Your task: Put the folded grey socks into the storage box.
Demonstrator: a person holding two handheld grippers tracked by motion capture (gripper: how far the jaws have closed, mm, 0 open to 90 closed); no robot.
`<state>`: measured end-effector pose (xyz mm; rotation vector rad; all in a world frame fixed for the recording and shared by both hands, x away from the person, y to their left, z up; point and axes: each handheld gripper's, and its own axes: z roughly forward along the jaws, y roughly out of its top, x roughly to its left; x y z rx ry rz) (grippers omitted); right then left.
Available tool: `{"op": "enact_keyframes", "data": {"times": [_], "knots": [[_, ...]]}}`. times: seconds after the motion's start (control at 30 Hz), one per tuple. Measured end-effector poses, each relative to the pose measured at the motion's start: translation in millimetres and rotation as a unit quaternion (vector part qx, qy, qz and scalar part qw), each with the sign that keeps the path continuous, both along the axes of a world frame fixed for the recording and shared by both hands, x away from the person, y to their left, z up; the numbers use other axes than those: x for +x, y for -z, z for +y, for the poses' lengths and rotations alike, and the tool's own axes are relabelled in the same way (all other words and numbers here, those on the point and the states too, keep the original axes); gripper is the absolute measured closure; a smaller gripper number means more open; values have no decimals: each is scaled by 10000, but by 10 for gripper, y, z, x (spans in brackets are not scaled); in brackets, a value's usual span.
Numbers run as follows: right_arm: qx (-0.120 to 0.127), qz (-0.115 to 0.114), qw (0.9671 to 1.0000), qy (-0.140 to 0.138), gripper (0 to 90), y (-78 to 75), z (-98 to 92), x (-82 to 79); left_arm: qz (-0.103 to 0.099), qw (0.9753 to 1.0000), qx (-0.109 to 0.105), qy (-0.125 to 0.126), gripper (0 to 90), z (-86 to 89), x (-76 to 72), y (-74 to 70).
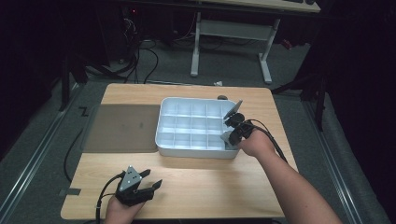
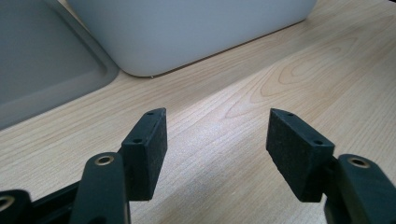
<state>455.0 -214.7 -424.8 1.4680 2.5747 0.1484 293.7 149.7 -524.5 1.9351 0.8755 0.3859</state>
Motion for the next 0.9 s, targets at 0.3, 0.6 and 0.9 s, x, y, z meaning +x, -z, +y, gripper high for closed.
{"op": "enact_keyframes", "data": {"times": [0.3, 0.6, 0.9], "knots": [[-160, 9, 9998, -126, 742, 81, 32, 10, 10, 10000, 26, 19, 390, -4, -1, 1], [-241, 102, 9994, -240, 742, 188, 35, 48, 12, 10000, 35, 9, 390, -3, 4, 6], [-273, 234, 9992, -193, 739, 299, 51, 66, 6, 10000, 48, 3, 389, -6, 3, 9]]}}
